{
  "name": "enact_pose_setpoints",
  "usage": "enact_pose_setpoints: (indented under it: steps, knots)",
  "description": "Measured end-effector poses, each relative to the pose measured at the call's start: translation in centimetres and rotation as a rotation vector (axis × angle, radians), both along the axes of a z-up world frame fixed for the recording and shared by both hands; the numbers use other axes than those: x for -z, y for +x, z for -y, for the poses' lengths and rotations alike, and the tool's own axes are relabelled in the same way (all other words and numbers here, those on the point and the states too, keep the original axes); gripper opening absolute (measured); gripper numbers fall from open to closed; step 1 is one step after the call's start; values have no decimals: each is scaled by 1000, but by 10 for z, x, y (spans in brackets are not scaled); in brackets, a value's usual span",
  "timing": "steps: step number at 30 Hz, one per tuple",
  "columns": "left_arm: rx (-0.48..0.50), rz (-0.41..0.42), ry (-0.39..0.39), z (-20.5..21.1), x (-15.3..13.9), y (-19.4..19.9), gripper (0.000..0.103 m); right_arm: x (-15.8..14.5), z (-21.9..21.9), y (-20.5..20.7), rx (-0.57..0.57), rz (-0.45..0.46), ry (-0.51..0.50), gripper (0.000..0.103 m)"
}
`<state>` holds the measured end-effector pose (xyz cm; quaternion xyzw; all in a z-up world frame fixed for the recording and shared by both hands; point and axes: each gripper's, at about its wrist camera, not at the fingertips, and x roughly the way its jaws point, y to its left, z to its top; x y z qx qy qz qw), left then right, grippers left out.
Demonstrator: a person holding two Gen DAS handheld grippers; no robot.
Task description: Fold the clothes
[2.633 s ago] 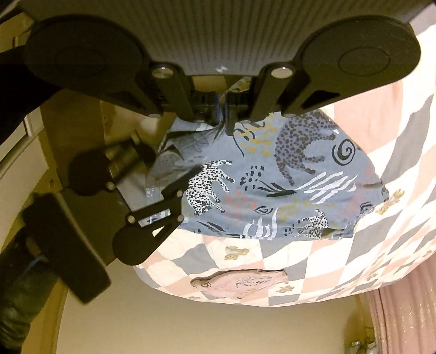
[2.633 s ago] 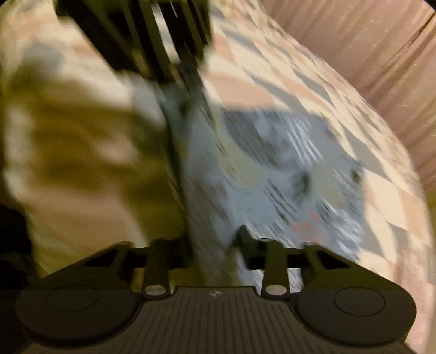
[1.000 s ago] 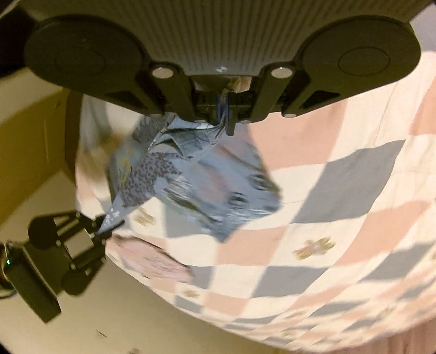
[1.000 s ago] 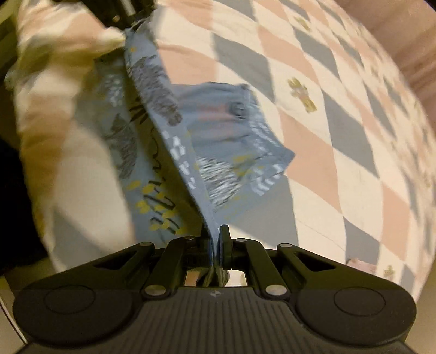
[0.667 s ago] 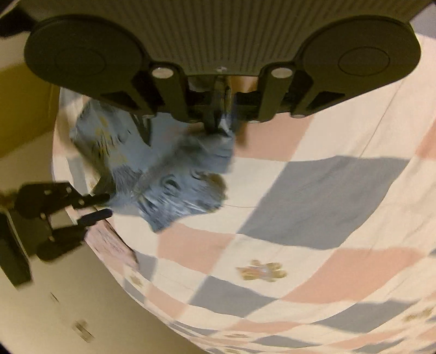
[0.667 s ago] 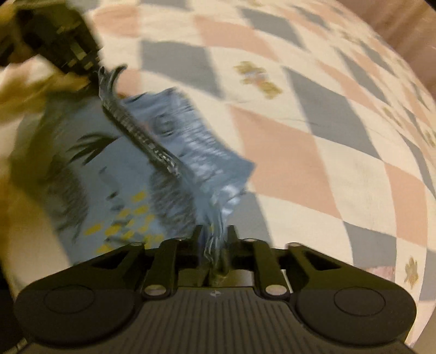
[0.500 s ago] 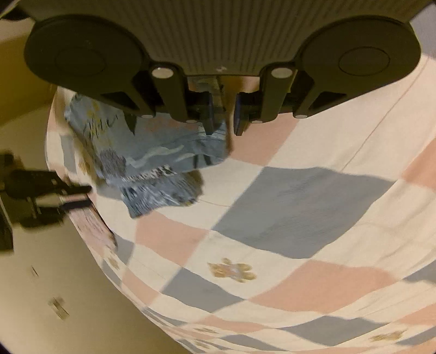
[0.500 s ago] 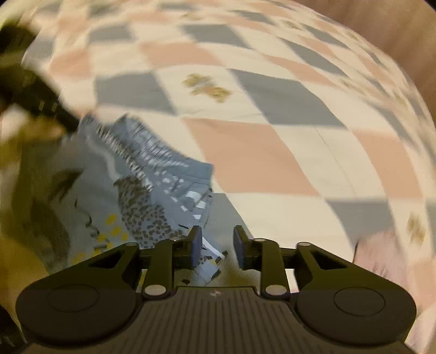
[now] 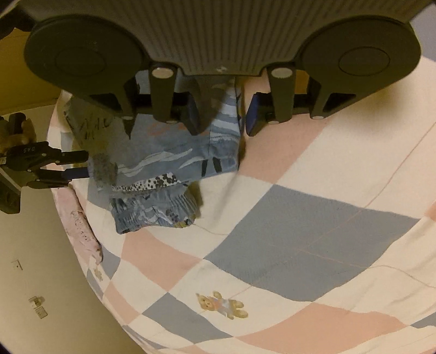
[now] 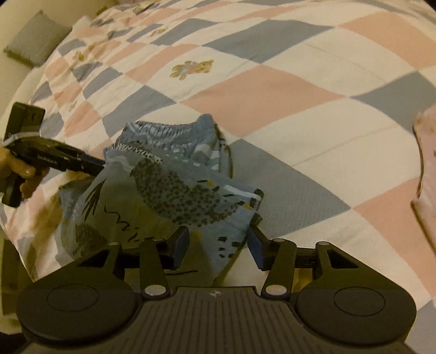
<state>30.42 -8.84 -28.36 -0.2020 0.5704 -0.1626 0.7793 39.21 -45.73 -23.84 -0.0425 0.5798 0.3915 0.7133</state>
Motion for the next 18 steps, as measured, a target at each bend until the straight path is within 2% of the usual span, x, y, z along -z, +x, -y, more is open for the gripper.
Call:
enact_pose_setpoints:
  steps: [2,7,13,14,15,16,17,18]
  knots:
    - [7,19,24,1,-2,2,33,3,8,4,44,-18,30,53]
    - [9,30,6,0,4,5,36,16,18,14,136,-95,125,54]
    - [-18,-30,-86,-4,10,9,33,30,9,14,160,-166,170,53]
    - [-17,-36,-97,-5,10,7,28,33,8,13,166,-181,176,53]
    - [-19,-36,-97,-5,10,5,25,35,7,12,172,-199,181,46]
    - [-20,-36,-96,-5,9,3,15,36,6,11,180,-215,184,39]
    - [-22,-35,-96,-5,9,1,8,36,6,10,193,-222,179,25]
    - [-25,-21,-91,-4,6,-2,6,34,7,11,205,-224,173,20]
